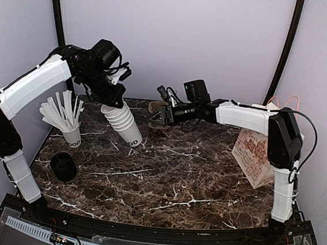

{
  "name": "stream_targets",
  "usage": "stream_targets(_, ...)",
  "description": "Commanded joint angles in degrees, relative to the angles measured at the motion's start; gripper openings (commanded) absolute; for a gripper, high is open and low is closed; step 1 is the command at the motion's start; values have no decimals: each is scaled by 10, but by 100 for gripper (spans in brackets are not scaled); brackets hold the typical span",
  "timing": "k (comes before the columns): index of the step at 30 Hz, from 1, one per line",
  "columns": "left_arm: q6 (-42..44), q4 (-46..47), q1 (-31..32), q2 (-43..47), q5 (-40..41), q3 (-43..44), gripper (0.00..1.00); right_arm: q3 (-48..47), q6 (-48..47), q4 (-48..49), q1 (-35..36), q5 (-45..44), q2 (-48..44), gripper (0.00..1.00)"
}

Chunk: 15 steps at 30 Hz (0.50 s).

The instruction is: Pack the takeout coffee

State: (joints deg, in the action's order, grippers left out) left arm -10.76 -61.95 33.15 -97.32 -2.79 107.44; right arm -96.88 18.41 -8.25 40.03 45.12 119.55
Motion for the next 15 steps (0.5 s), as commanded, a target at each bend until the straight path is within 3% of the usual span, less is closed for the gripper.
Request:
stream_targets(1, -20, 50, 3, 45, -35, -31, 0, -58, 148, 116, 7, 47, 23, 82)
stream_targets(3, -25, 60, 3, 52, -40, -41, 0, -82, 170, 122, 11, 53, 36, 98)
stream_targets(10, -26, 72, 4, 62, -44, -58, 0, -109, 211, 125, 24, 38, 58, 99)
stream_targets(15, -24, 68, 4, 71, -37, -50, 0, -94, 191, 112, 15, 35, 45, 99)
